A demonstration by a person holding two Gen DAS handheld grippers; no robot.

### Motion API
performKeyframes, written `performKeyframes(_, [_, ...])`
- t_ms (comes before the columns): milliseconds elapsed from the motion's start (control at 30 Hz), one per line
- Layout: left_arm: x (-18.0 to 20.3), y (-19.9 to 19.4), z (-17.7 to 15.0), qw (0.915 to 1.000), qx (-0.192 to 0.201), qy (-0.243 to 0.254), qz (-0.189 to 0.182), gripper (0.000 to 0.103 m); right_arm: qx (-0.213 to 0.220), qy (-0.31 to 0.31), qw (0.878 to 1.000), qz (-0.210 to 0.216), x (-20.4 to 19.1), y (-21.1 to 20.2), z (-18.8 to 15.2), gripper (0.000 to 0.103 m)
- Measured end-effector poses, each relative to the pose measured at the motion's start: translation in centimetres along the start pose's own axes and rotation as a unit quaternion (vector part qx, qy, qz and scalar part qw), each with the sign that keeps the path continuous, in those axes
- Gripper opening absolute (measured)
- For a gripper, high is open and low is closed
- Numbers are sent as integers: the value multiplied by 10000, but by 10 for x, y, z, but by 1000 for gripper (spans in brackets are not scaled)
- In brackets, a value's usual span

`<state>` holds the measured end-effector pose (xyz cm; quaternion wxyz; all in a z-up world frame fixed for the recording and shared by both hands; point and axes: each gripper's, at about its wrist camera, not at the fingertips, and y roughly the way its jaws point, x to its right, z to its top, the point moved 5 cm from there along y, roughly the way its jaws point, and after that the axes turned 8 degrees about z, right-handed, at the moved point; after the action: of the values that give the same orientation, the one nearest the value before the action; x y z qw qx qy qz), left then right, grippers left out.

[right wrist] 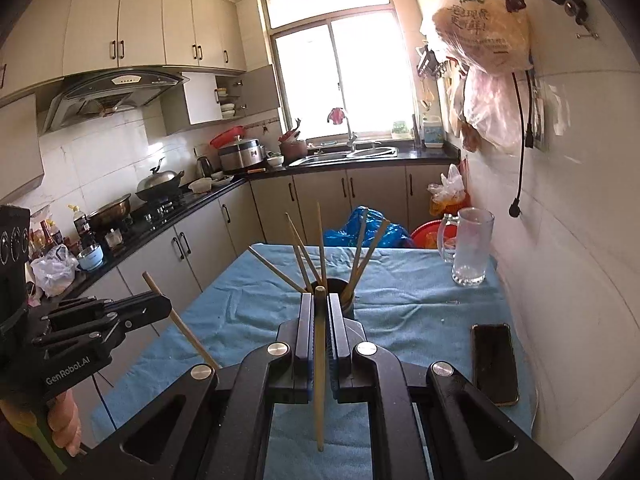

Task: Organize utensils
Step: 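Lift both held chopsticks upright and carry them over the grey holder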

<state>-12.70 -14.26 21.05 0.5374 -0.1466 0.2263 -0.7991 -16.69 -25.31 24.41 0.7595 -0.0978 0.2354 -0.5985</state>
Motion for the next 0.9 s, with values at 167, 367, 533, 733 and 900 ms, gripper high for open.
performKeyframes(167, [-3,-3,14,9999,76,66,64,5,19,-43,10000,12,-4,3,11,6])
performKeyframes(367, [-8,-8,47,9995,314,26,70,5,54,-51,10000,10,-1,12,32,6])
performKeyframes(533, [-12,-2,81,9984,534,11,162,5,135,44,9999,26,5,28,65,6])
performKeyframes(733, [-16,24,122,9981,552,-257,102,5,371,35,9992,-118,6,49,107,6])
performKeyframes(900, [-15,50,146,9970,671,-377,101,5,578,15,9981,-235,9,68,131,6])
